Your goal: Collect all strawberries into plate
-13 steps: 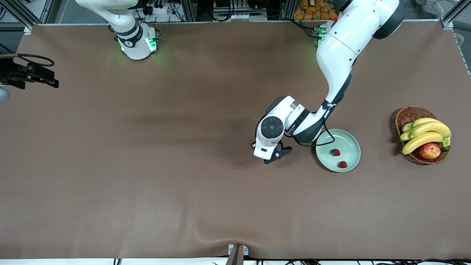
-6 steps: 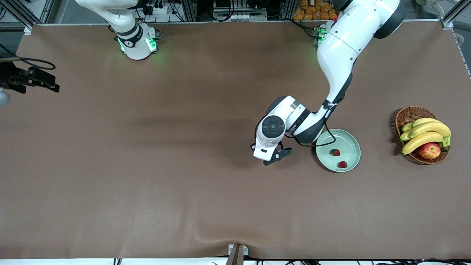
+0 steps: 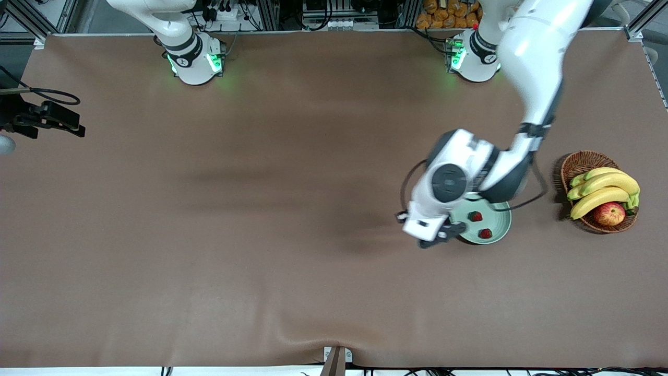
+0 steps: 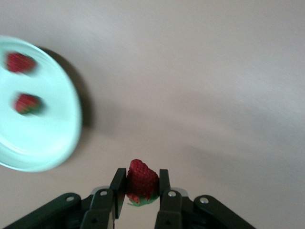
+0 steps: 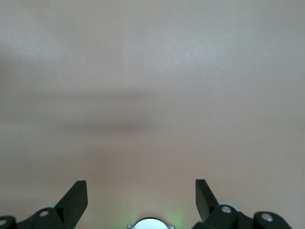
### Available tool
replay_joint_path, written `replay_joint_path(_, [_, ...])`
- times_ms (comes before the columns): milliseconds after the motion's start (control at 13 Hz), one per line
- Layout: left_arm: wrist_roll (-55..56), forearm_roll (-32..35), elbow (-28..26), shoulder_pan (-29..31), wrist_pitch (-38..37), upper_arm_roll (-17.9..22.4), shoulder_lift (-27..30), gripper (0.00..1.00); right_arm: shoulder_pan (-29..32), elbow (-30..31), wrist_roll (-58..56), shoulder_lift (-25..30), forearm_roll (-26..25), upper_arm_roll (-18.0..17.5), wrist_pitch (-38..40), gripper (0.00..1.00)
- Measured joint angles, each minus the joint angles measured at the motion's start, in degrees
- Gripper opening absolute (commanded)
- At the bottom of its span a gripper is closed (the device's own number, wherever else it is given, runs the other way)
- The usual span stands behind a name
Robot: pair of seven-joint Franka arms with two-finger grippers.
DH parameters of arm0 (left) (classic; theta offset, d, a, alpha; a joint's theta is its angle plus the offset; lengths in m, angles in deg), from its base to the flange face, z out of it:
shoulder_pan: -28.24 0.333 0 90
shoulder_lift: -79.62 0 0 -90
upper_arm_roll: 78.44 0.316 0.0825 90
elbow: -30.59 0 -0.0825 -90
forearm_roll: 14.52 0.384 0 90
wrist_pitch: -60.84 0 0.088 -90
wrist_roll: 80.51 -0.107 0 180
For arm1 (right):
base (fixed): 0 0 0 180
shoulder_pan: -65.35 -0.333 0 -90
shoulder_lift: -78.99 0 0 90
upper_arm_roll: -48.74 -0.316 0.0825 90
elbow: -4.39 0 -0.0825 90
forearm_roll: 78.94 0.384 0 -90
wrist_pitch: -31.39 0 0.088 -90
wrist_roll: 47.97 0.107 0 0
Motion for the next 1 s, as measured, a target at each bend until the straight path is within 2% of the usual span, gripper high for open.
replay_joint_path(231, [-11.89, 0.01, -6.44, 6.58, 0.06, 0.0, 2.88, 0.0, -0.01, -0.01, 0.01, 0.02, -0.01, 2.66, 1.09, 1.0])
replay_joint_path(385, [-18.96, 0.01, -11.02, 11.48, 3.48, 0.0, 3.07, 0.0, 0.01, -0.02, 0.08, 0.09, -0.01, 3.82, 3.92, 1.0])
replay_joint_path(462, [-20.64, 0.01, -13.74, 13.26, 6.96, 0.0, 3.0, 0.07, 0.01, -0.03, 0.48, 0.11, -0.01, 3.96, 4.97, 1.0])
replay_joint_path(538, [-21.33, 0.01, -16.55, 14.43, 10.99, -0.02, 2.89, 0.39, -0.02, -0.03, 1.2, 0.13, 0.0, 3.95, 5.39, 1.0])
replay_joint_path(615, [-21.39, 0.01, -19.02, 14.99, 14.45, -0.02, 2.77, 0.65, -0.07, -0.04, 1.61, 0.16, 0.04, 3.94, 5.69, 1.0])
replay_joint_path(692, [-21.39, 0.01, -20.61, 15.28, 16.49, -0.03, 2.69, 1.0, -0.12, -0.08, 1.73, 0.24, 0.07, 3.93, 6.39, 1.0])
replay_joint_path(1000, [-21.38, 0.01, -19.98, 15.61, 17.87, -1.0, 4.46, 1.0, -0.36, -0.48, 2.06, 1.0, 0.09, 3.89, 7.57, 1.0])
